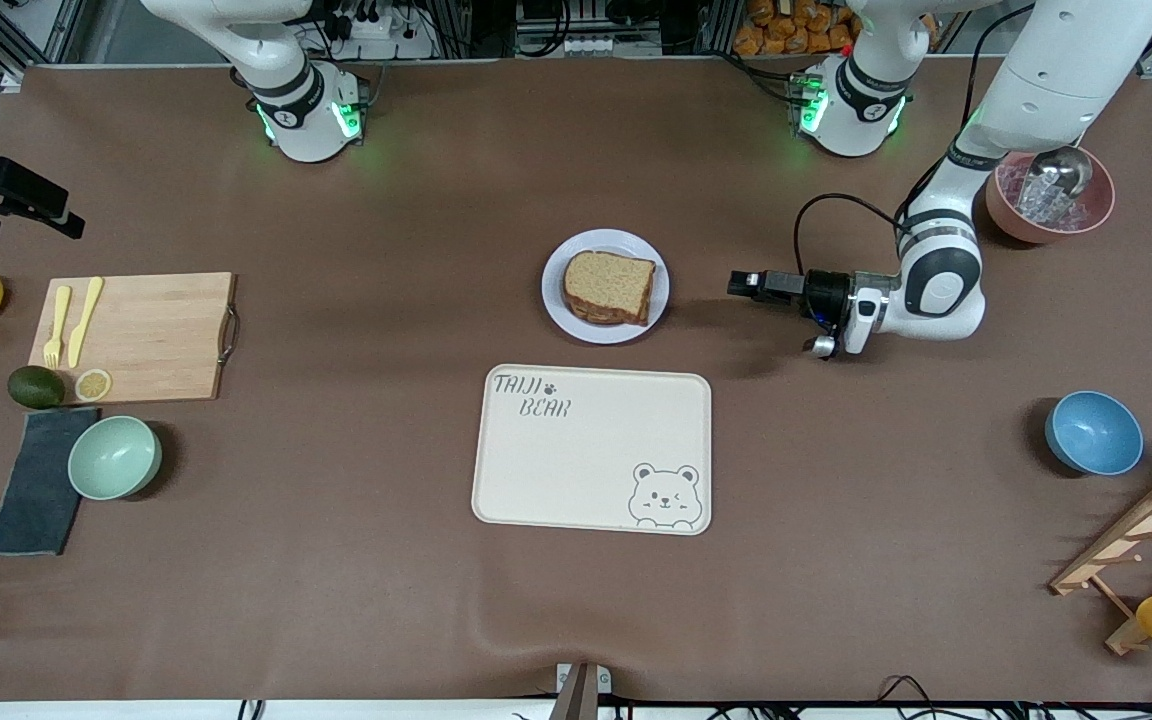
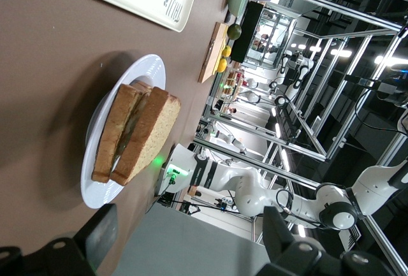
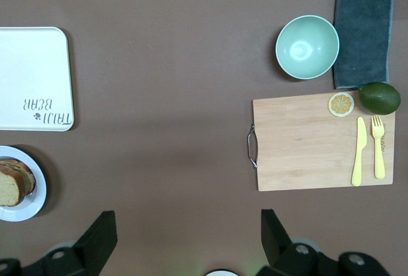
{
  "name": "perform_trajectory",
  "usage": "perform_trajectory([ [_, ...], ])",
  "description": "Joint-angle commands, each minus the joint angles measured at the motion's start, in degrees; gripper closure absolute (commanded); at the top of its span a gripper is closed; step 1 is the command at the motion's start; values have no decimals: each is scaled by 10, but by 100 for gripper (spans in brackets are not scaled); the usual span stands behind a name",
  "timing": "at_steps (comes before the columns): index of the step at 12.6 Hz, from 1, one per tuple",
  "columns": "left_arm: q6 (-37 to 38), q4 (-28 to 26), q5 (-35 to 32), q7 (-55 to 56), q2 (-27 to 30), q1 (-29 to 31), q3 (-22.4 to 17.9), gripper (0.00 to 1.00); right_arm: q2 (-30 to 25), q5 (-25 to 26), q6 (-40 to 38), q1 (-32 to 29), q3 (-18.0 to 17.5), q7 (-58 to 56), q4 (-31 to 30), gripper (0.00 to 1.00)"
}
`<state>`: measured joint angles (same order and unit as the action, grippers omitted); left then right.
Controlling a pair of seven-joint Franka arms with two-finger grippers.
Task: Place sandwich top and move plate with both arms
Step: 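Reach the left gripper to the rim of the white plate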
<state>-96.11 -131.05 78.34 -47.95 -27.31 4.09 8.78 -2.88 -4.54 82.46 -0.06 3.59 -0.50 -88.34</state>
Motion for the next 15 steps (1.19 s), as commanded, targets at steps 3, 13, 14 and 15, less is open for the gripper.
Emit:
perform_trajectory([
  [3,-64,8,42,-7,-9,-29,2,0,-8,4,-4,1,-3,-3,0,0],
  [13,-100,29,101,-59,-76,-79,2,0,-10,4,-27,2,-25,-3,1,0],
  [14,-103,29,108,-62,-78,-87,2,0,-10,4,-28,2,-25,-3,1,0],
  [15,-105,29,116,-70,-78,-95,2,4,-11,5,-32,1,-24,-3,1,0],
])
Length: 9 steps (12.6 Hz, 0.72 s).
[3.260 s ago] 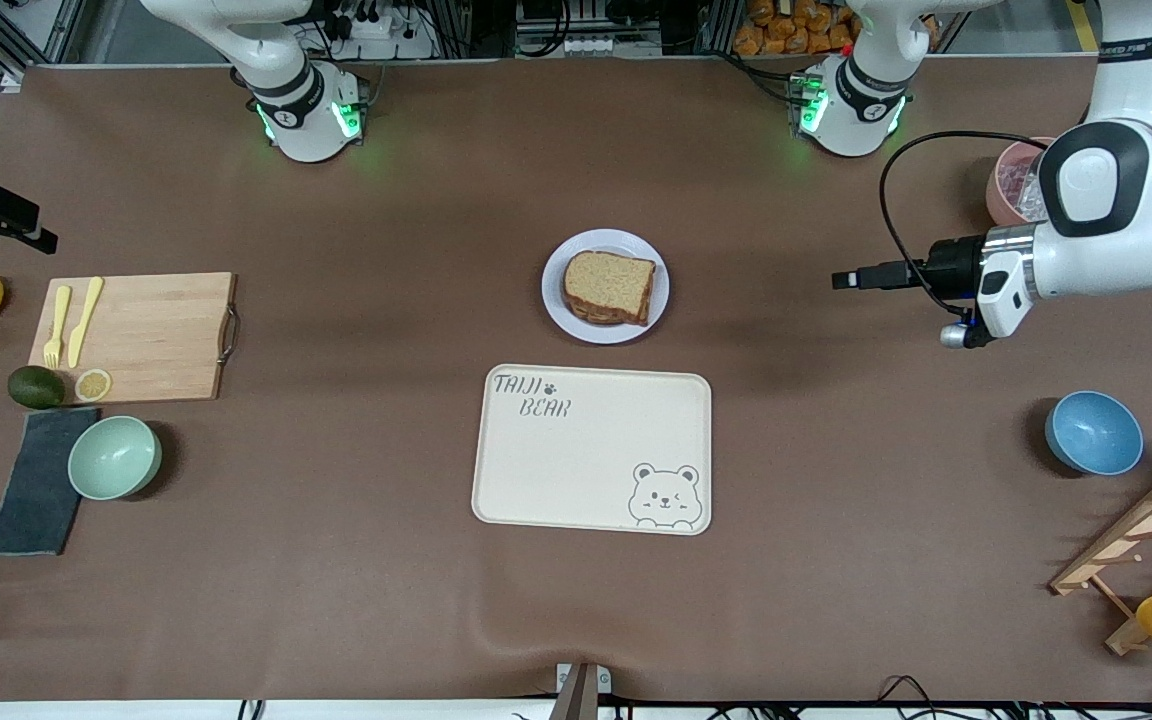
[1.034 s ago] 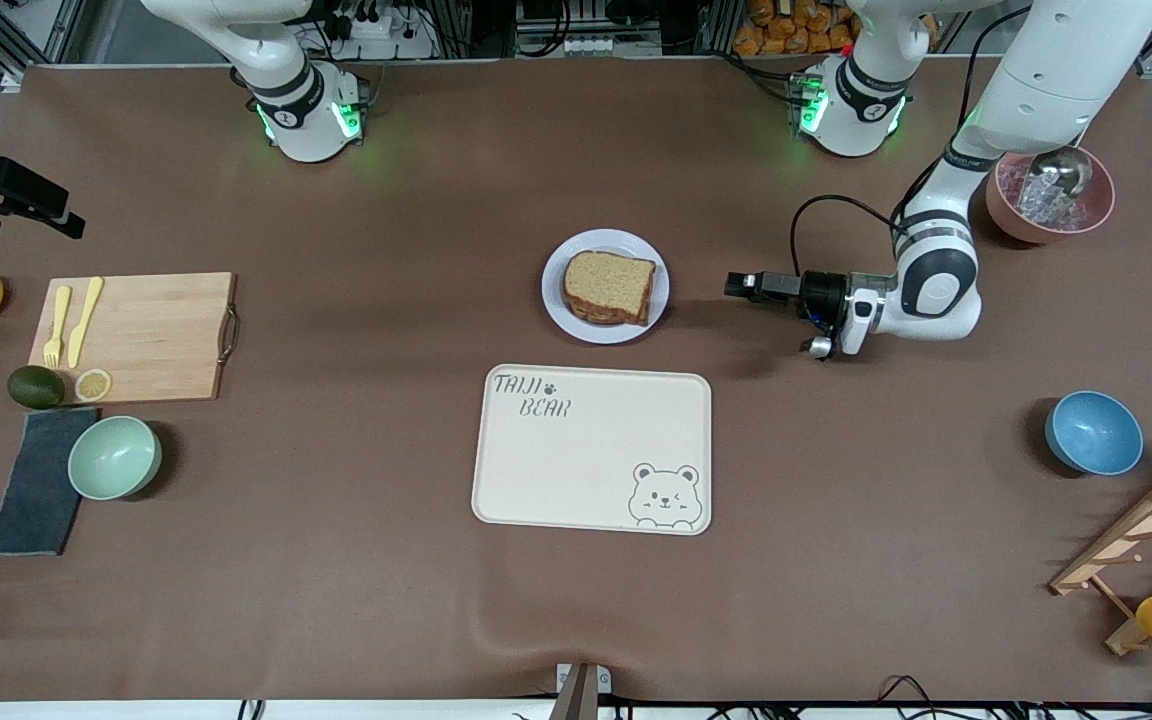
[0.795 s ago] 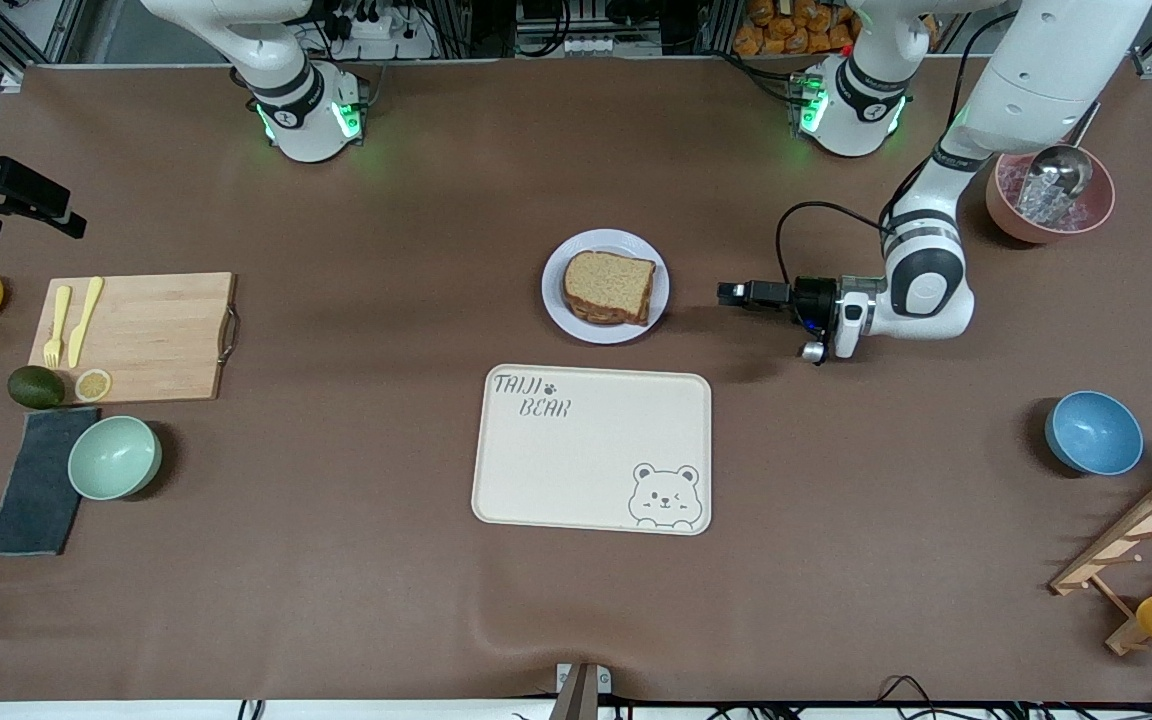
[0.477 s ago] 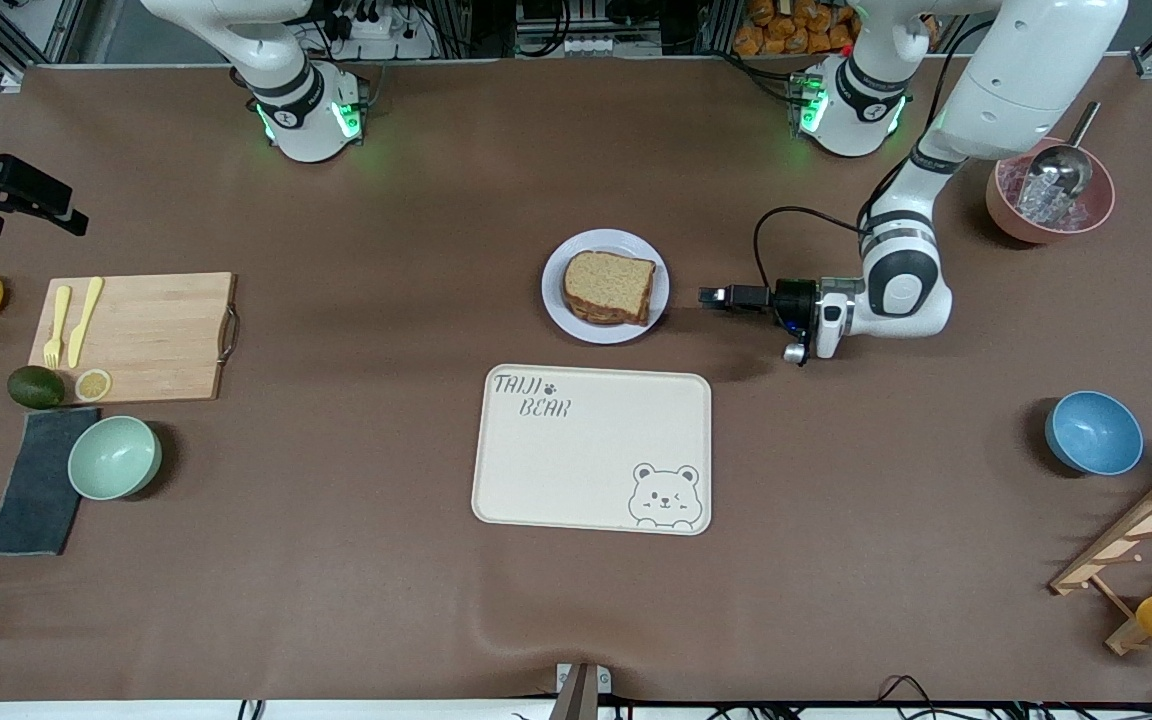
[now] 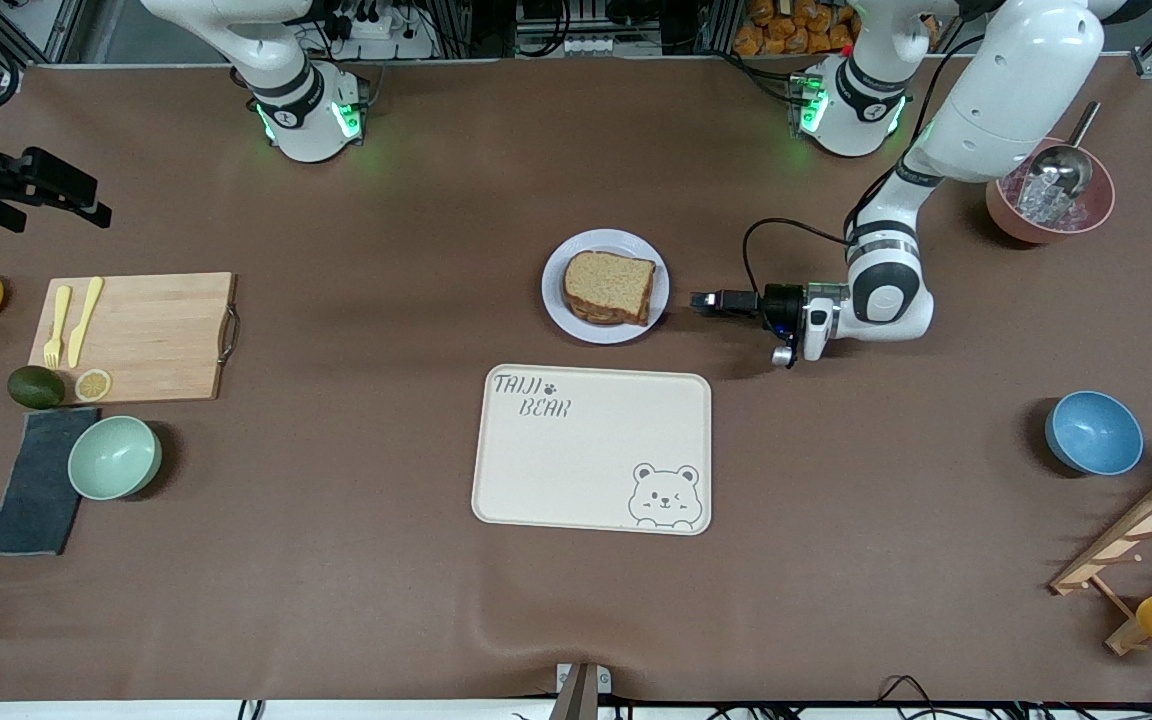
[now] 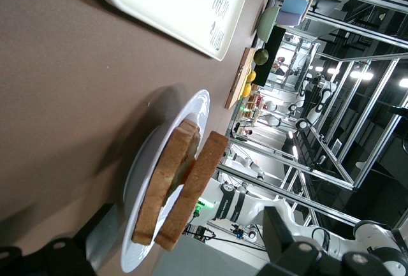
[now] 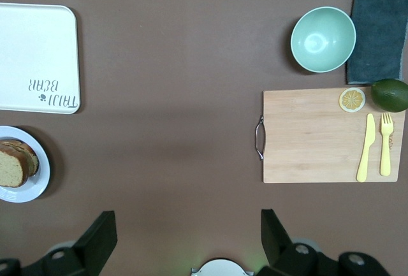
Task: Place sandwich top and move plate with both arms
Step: 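Close the left gripper on the plate rim beside the sandwich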
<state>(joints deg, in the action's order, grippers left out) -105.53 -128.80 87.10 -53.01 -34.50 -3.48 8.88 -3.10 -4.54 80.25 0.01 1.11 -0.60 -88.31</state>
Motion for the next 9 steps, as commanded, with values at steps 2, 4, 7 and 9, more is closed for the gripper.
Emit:
perform_trajectory([
  [2,-20,10,30,-39,-12,-26,0,11,-9,5,-11,1,2,-2,1,0],
  [4,-24,11,30,-66,-19,-34,0,12,-9,4,-11,1,1,-2,1,0],
  [7,-31,18,28,-79,-26,-37,0,14,-9,4,-11,0,2,-1,1,0],
  [9,-45,21,28,-78,-26,-45,0,15,-9,3,-12,0,2,-1,2,0],
])
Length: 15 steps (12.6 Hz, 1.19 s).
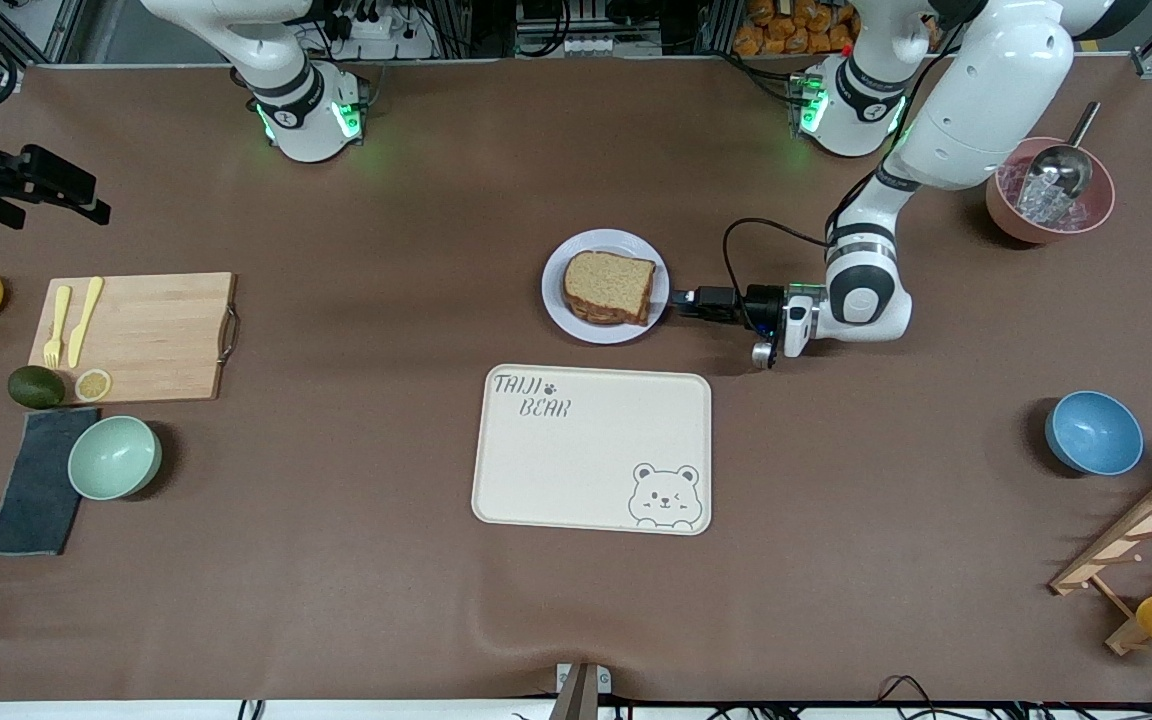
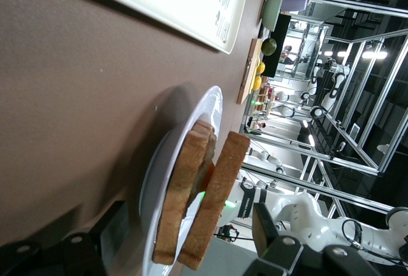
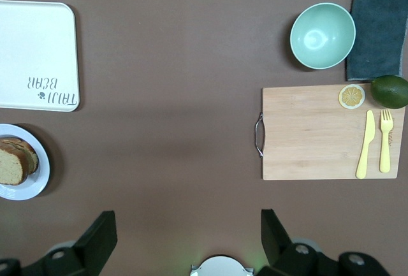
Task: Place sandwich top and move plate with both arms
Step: 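Close the left gripper on the plate rim beside the sandwich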
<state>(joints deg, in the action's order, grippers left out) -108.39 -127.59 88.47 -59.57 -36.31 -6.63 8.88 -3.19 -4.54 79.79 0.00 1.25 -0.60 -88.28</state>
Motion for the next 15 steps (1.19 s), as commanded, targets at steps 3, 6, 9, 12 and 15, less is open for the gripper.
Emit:
perform_trajectory([
  [3,-33,13,14,-13,-8,-22,0,19,-9,3,-11,2,-2,0,9,0],
  [6,-43,12,15,-14,-10,-32,0,23,-9,2,-13,2,-2,0,9,0],
  [9,-43,8,14,-40,-14,-33,0,29,-9,2,-14,2,-2,1,9,0],
  [12,-43,8,15,-42,-17,-41,0,31,-9,2,-14,2,-2,0,9,0],
  [15,-45,8,15,-42,-16,-51,0,36,-9,2,-14,2,-2,0,9,0],
])
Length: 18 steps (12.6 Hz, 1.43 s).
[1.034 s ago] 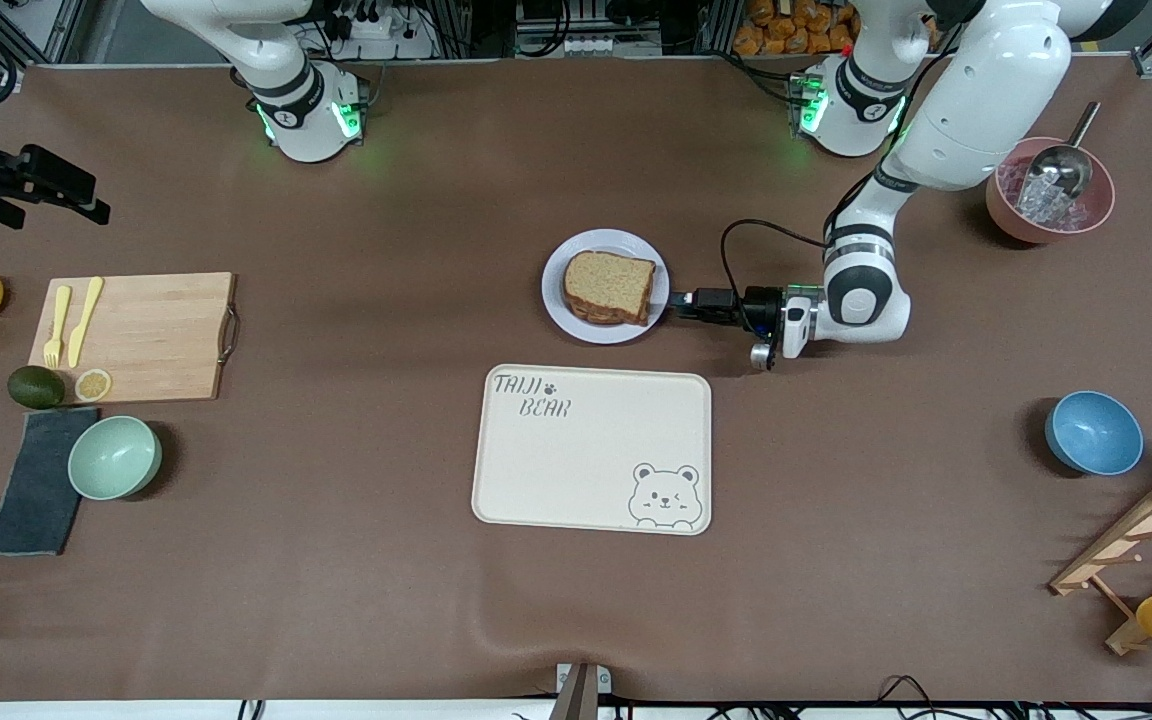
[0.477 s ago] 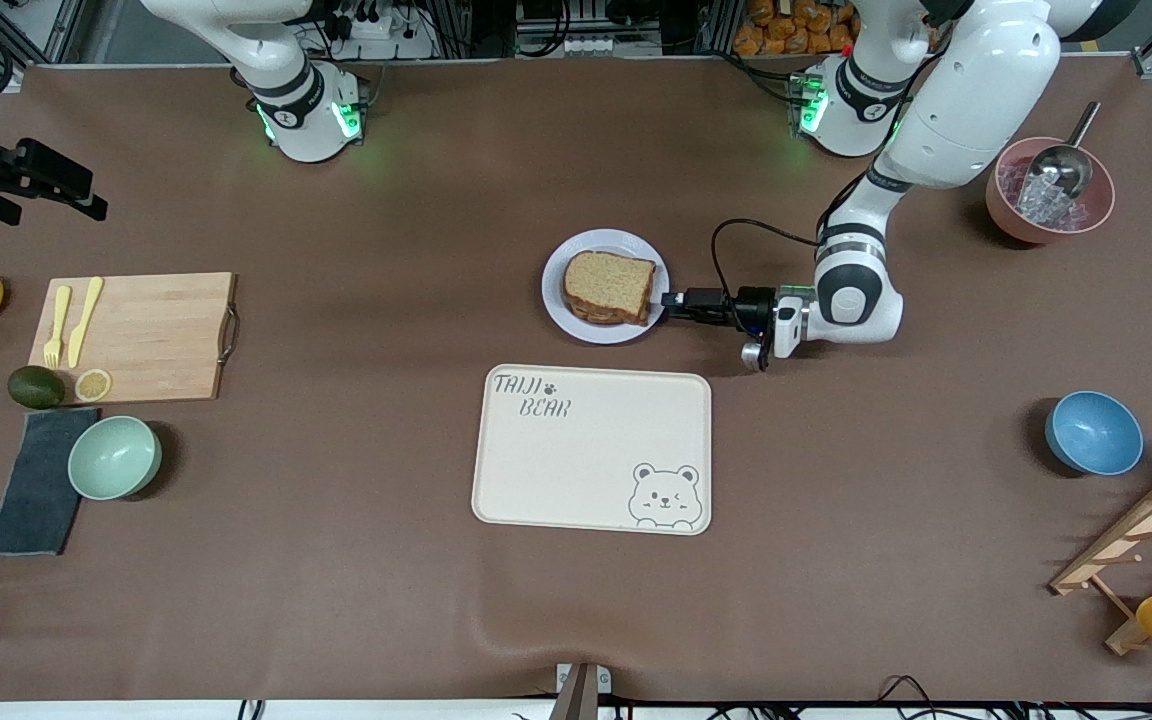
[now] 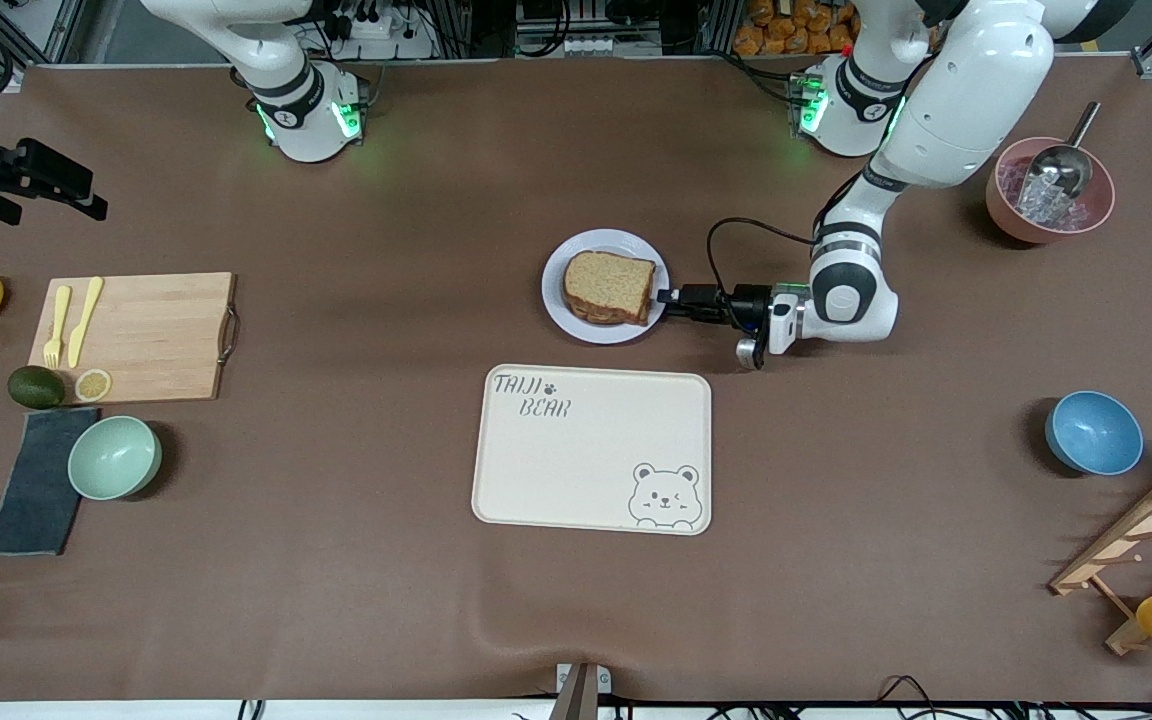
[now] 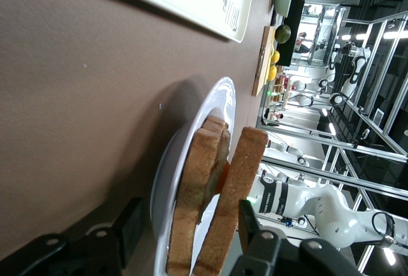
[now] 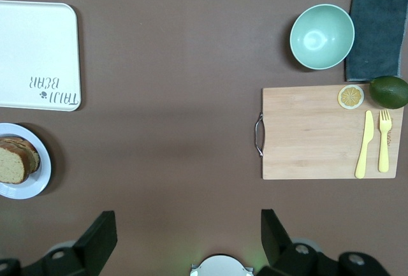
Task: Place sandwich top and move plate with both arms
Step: 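Close the left gripper on the plate rim beside the sandwich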
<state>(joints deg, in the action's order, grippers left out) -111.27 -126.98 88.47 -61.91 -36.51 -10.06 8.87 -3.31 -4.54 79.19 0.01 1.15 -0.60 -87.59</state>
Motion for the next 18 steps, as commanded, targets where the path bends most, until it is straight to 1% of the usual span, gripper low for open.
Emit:
perform_trajectory([
  [1,-17,2,14,-19,-15,-16,0,41,-7,2,-8,2,-1,0,2,0],
  [2,-17,2,14,-19,-15,-17,0,46,-7,2,-8,2,-1,0,2,0],
  [3,-17,2,14,-19,-15,-17,0,57,-7,2,-8,2,-1,0,2,0],
  [4,-17,2,14,-19,-15,-17,0,65,-7,2,-8,2,-1,0,3,0],
  [7,-17,6,14,-19,-15,-17,0,67,-7,2,-8,2,-2,0,6,0],
  [9,-17,7,14,-19,-15,-16,-1,82,-7,2,-8,2,-2,1,6,0],
  [11,-17,8,14,-19,-15,-16,-1,94,-7,2,-8,2,-2,0,6,0],
  [14,-17,8,14,-20,-16,-16,-1,95,-7,2,-9,2,-2,0,6,0],
  [15,-17,8,14,-21,-17,-16,-1,98,-7,2,-9,2,-2,0,6,0],
  [16,-17,8,14,-30,-20,-15,-1,99,-7,2,-9,2,-2,1,6,0],
  [18,-17,9,15,-51,-23,-11,-1,100,-7,2,-9,2,-2,0,7,0],
])
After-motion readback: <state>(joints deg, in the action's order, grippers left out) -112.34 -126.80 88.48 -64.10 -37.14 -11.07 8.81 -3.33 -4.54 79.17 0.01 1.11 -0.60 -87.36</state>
